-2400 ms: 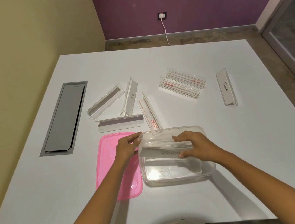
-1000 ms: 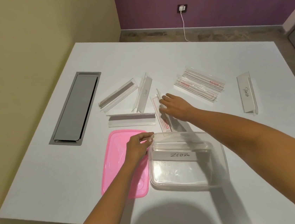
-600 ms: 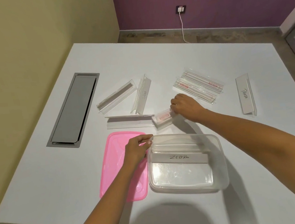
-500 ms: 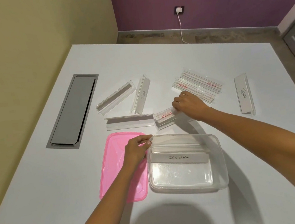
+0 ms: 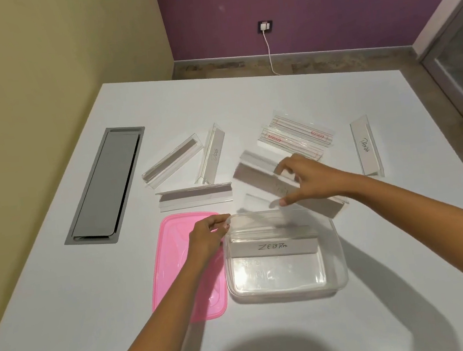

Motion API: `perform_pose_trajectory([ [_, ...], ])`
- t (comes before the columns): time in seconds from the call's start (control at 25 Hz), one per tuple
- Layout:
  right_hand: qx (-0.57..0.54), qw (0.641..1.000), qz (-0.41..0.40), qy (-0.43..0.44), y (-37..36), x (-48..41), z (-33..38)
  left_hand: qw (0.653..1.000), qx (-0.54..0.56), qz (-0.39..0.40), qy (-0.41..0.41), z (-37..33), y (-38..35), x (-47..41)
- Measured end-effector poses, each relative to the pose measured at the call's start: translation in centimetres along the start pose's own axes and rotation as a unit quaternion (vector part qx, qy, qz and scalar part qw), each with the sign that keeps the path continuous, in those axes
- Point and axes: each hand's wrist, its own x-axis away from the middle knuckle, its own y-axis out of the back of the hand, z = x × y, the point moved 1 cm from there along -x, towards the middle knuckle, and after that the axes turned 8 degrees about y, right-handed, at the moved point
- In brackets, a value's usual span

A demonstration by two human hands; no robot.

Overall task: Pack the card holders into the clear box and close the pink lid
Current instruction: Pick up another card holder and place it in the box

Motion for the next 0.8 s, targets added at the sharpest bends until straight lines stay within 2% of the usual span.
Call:
perform_pose_trajectory([
  [0.16, -0.026, 0.999, 0.023, 0.017, -2.5, 1.4, 0.7, 1.000, -0.011, -0.027, -0.007, 0.0, -0.5, 0.4],
  [0.4, 0.001, 0.999, 0.043, 0.019, -8.0, 2.2, 0.3, 1.000, -0.001, -0.024, -0.013, 0.3, -0.3, 0.5],
  [0.52, 0.008, 1.000, 0.011, 0.016, -10.2, 2.1, -0.4, 0.999, 0.026, -0.022, -0.007, 0.6, -0.5, 0.6],
  [0.68, 0.132, 0.987, -0.042, 0.077, -12.2, 2.1, -0.8, 0.999, 0.039, -0.030, -0.011, 0.7, -0.8, 0.6],
  [0.8, 0.147, 0.985, -0.053, 0.074, -13.2, 2.2, -1.4, 0.999, 0.039, -0.033, -0.017, 0.8, -0.7, 0.3],
])
